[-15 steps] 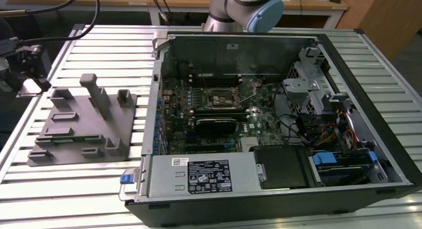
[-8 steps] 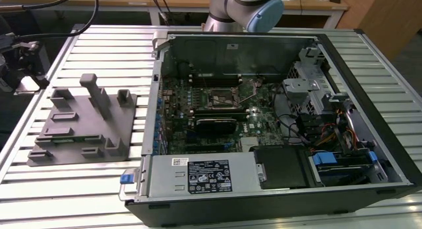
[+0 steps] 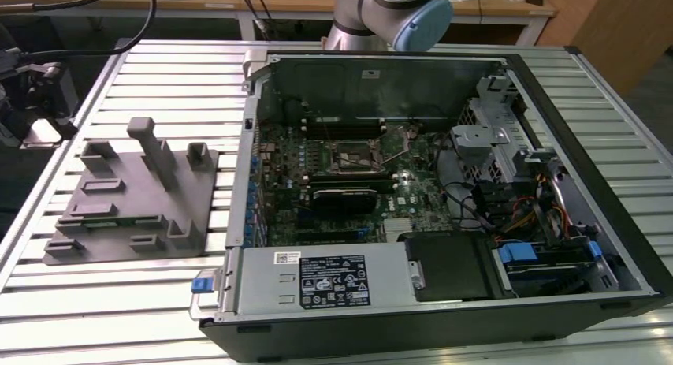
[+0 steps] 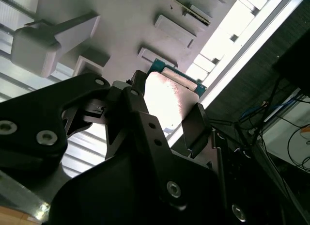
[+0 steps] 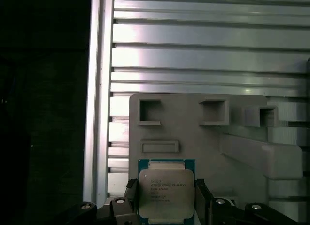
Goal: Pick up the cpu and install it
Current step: 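Pick up the cpu and move it towards the insertion slot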
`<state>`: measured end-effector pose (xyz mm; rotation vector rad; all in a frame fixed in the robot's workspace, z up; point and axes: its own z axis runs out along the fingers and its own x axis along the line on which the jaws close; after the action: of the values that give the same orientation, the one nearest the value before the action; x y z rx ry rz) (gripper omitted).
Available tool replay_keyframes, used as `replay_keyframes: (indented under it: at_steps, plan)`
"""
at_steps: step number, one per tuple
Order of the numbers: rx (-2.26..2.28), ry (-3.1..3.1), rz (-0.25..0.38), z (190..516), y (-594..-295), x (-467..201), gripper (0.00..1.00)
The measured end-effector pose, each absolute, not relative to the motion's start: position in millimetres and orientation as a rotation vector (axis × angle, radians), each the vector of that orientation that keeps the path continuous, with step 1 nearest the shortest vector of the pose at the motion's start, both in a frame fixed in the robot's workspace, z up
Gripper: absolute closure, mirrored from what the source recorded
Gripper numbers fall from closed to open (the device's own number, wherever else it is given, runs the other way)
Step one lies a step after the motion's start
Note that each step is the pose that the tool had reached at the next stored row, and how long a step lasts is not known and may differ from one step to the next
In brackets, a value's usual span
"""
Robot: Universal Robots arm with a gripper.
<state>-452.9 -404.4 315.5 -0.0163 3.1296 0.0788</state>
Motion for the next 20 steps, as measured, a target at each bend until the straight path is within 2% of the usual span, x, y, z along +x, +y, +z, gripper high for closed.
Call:
replay_keyframes:
  at_steps: [12,20]
  plan:
    - [-0.016,3.129,0.079,323,-403,-453,0.46]
    - [-0.016,3.13,0.079,340,-403,-453,0.46]
